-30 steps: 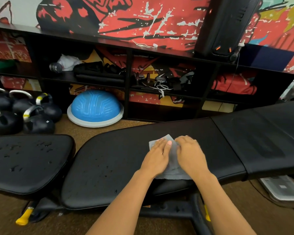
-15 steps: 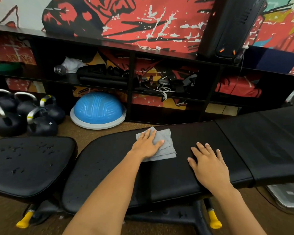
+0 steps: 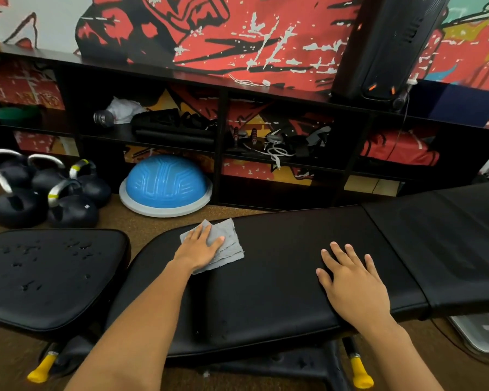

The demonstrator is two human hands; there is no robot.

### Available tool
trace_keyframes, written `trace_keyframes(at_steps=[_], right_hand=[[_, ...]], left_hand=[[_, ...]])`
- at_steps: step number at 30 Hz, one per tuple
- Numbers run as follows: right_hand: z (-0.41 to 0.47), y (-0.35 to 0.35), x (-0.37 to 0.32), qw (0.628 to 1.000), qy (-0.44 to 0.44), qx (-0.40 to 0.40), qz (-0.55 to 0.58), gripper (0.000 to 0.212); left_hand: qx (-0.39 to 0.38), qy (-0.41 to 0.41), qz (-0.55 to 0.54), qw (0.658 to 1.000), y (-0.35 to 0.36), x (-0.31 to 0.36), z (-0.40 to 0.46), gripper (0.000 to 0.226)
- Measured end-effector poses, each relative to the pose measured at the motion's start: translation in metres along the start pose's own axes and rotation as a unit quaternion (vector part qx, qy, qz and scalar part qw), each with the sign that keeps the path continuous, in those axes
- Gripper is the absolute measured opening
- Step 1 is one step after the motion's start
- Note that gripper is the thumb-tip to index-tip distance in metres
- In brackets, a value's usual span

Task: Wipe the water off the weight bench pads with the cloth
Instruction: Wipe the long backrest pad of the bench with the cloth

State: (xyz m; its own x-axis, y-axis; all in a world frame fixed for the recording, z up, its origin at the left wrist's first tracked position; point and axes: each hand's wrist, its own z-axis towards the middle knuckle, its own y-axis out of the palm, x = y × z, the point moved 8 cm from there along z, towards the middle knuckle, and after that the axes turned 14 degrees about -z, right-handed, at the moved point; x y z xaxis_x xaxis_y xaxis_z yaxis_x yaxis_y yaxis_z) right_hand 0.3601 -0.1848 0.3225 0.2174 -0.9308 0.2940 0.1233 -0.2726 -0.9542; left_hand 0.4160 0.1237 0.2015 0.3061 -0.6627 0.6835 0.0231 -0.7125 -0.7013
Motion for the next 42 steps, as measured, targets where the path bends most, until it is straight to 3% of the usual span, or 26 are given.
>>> trace_keyframes(at_steps=[7,14,22,28,42], right_hand=[[-0.001,0.000,0.000,1.000,-0.001,0.000,-0.001,0.053],[-0.001,-0.001,0.000,1.000,0.005,0.005,0.003,0.052],[-0.002,-0.002,-0.001,1.000,0.010,0.003,0.003,0.052],[0.000,-0.002,-0.001,1.000,0.010,0.002,0.001,0.052],[-0.001,-0.003,0.000,1.000,0.008,0.000,0.000,0.053]], left_hand=[[0.023,-0.015,-0.015,1.000,-0.007,-0.036,-0.029,0.069],[0.081,0.000,-0.018,0.997,0.000,-0.020,-0.062,0.058],[0.000,0.050,-0.010,0.999,0.031,0.032,-0.051,0.061],[-0.020,0.057,-0.007,0.998,0.035,0.059,-0.023,0.062],[-0.005,-0.008,-0.021,1.000,0.007,0.018,0.028,0.067]])
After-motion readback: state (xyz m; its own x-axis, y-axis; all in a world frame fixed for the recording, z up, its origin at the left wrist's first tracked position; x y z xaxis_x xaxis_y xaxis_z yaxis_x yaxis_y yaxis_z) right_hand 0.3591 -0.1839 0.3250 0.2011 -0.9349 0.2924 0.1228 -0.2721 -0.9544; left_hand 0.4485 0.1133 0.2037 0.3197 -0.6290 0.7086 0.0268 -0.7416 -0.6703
